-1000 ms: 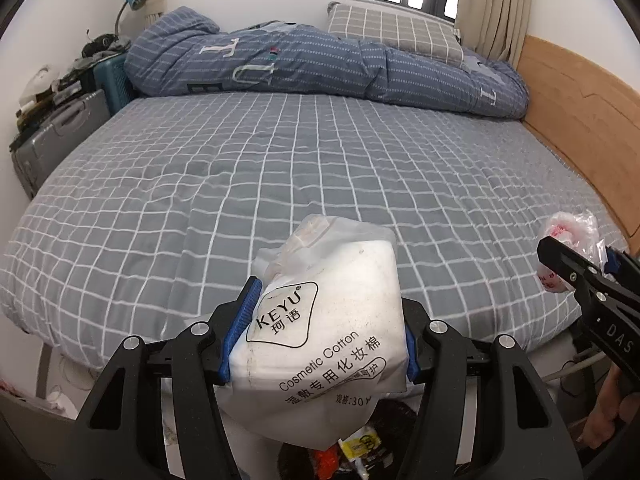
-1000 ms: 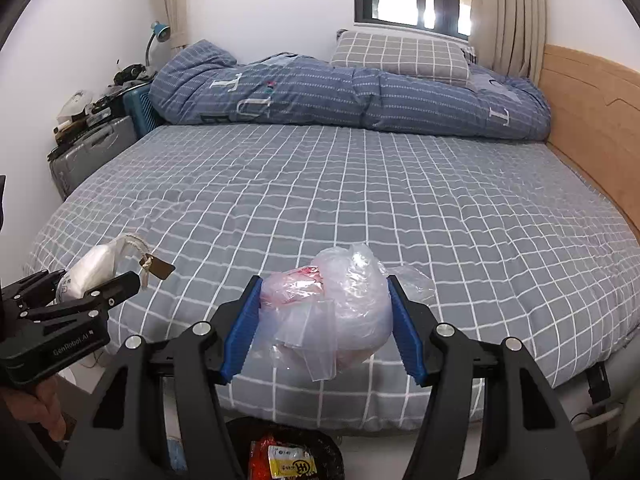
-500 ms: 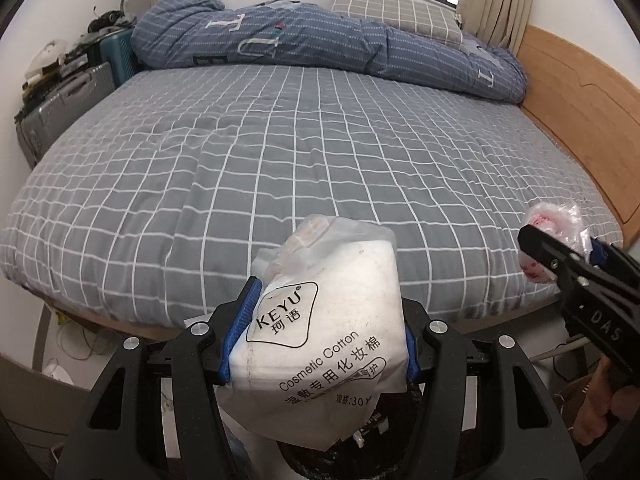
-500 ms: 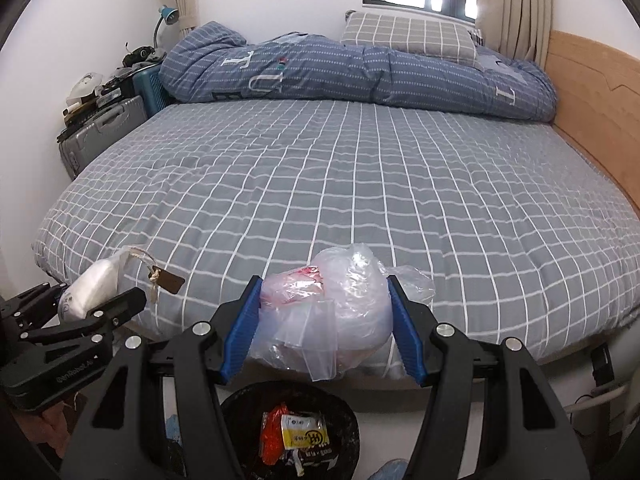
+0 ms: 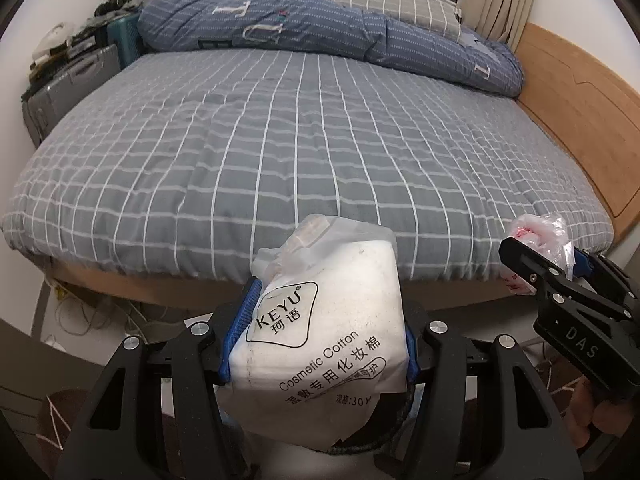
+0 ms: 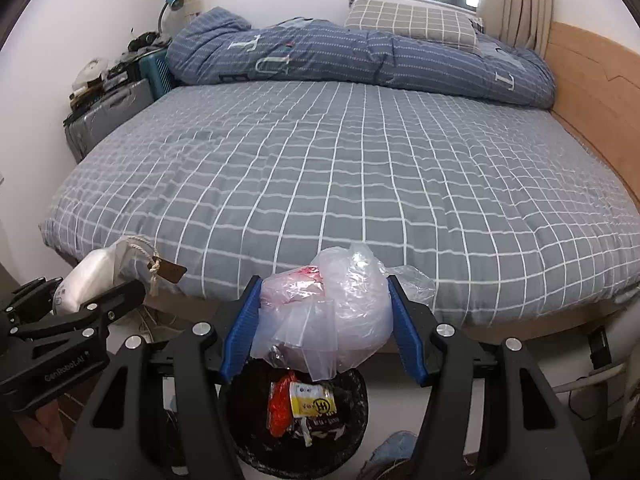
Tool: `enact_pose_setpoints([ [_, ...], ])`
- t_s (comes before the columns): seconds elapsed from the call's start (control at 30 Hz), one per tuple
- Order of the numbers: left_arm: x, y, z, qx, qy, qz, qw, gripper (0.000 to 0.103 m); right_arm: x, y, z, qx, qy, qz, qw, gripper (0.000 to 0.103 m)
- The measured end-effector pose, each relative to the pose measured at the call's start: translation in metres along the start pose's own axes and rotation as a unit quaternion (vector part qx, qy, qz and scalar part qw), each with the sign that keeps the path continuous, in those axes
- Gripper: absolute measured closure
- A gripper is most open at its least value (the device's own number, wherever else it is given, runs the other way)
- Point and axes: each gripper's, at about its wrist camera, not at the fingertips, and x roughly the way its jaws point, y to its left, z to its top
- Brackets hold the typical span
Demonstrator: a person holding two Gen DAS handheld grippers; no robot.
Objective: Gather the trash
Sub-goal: 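Lift and carry the white bag and clear bag in both tools over the bin, then open the right tool over the bin while the left tool drops the white bag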
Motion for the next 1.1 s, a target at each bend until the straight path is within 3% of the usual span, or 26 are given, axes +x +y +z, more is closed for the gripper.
enact_pose_setpoints([
  [0.47,0.009,0.023,-0.041,-0.021,0.034,-0.002,0.9992,0.045,0.019,0.009,-0.044,0.000,0.055,-0.001,0.998,0.045],
  [0.67,0.036,0.032,-0.059,-0.021,0.054,0.009,0.9983,0.045,0.046,0.019,-0.063,0.000,0.074,0.004,0.997,0.044],
  [0.9,0.073,0.053,-0.075,-0.034,0.081,0.023,0.9959,0.045,0.094,0.029,-0.084,-0.002,0.128,0.016,0.992,0.044],
  [1.1,0.077,0.067,-0.077,-0.042,0.082,0.032,0.9953,0.045,0.107,0.042,-0.087,-0.009,0.141,0.031,0.989,0.043],
])
